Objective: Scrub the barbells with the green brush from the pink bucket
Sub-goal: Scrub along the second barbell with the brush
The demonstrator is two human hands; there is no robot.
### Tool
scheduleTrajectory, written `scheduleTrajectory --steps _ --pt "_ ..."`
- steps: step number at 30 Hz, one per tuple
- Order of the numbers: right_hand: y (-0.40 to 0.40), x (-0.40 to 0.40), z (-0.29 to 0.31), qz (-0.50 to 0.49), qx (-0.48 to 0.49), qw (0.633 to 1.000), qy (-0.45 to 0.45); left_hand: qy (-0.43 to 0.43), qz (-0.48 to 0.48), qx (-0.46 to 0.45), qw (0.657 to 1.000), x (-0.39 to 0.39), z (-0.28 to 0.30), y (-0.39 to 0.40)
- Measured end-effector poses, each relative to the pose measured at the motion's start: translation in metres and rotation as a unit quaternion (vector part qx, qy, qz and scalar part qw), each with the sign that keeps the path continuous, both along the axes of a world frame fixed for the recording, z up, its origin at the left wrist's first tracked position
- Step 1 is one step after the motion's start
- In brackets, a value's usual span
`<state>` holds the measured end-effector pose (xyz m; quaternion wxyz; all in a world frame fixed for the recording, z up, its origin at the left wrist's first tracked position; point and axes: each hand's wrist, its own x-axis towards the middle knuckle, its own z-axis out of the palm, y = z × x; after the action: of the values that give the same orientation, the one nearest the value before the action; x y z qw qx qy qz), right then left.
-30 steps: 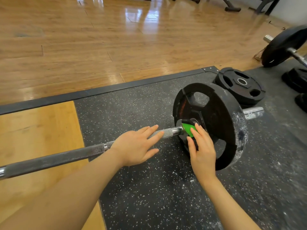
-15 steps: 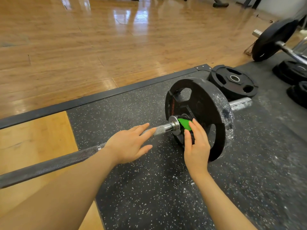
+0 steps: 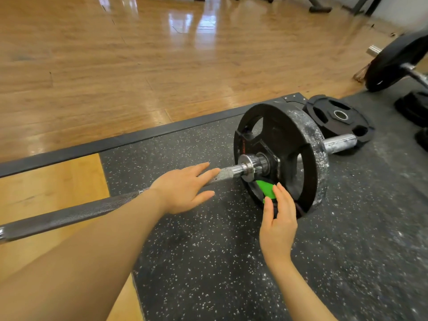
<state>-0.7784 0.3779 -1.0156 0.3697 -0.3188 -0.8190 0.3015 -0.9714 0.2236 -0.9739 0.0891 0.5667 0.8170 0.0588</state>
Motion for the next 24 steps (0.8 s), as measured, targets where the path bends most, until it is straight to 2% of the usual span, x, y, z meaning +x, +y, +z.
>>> scheduleTrajectory --steps 4,7,15,21,24 --pt "0.003 -0.031 0.011 0.003 0.006 0.999 0.034 0.003 0.005 0.002 1.000 -0.009 -0.002 0.002" --pt "0.012 -0.063 0.024 0.018 0.048 0.998 0.048 0.006 0.009 0.003 1.000 -0.016 -0.004 0.003" --pt "0.038 -0.106 0.001 0.085 0.191 0.976 -0.059 0.008 0.015 0.006 1.000 -0.026 -0.005 0.004" --pt "0.031 -0.092 -0.012 0.058 0.185 0.980 -0.051 0.011 0.017 0.006 1.000 -0.026 -0.003 0.005" --pt "0.037 -0.096 -0.007 0.074 0.194 0.976 -0.062 0.012 0.016 0.005 1.000 -0.025 -0.003 0.005"
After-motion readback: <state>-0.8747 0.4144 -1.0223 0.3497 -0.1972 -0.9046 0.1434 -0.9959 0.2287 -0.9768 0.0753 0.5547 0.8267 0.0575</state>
